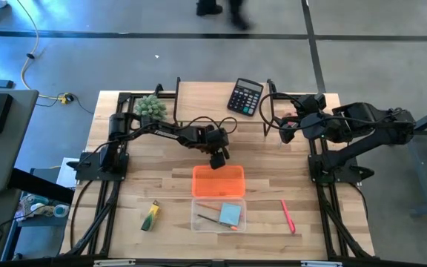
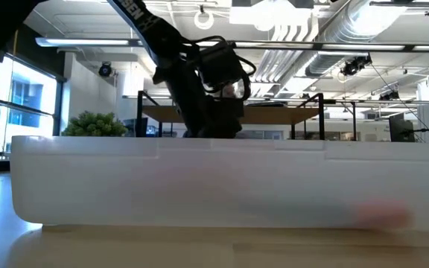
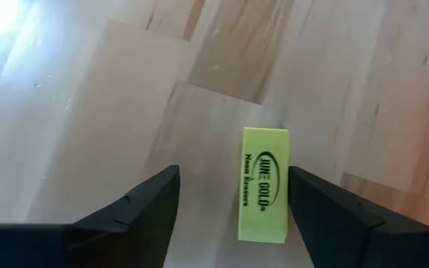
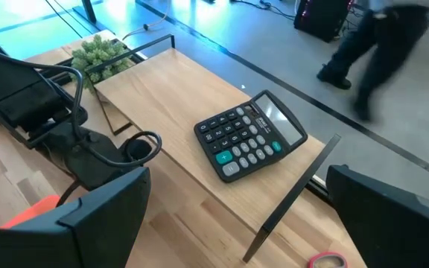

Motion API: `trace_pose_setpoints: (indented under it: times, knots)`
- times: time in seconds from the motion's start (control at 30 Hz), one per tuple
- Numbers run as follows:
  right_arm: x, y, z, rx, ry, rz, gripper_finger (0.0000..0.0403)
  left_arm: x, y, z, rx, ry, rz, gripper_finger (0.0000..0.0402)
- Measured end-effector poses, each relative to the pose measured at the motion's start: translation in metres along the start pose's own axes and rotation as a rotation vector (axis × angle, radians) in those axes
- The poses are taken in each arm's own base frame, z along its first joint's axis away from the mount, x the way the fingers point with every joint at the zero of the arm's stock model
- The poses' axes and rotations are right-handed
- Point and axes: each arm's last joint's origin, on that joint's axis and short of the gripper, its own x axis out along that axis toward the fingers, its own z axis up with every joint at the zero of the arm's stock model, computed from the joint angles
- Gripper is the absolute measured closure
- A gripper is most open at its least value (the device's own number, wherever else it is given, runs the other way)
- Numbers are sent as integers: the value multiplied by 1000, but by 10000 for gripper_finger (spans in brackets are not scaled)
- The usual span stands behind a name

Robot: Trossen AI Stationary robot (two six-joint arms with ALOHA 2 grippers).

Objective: Pack school essentials
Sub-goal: Put the green eraser into the orange supply box

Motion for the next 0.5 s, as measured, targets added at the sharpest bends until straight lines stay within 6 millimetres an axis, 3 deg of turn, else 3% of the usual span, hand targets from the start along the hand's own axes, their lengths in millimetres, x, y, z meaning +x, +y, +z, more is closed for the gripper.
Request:
trace_pose_setpoints:
  times: [0.5]
  knots:
    - [0,0,0,0,0,0,6,1,-2,-5,12,45,-39,325]
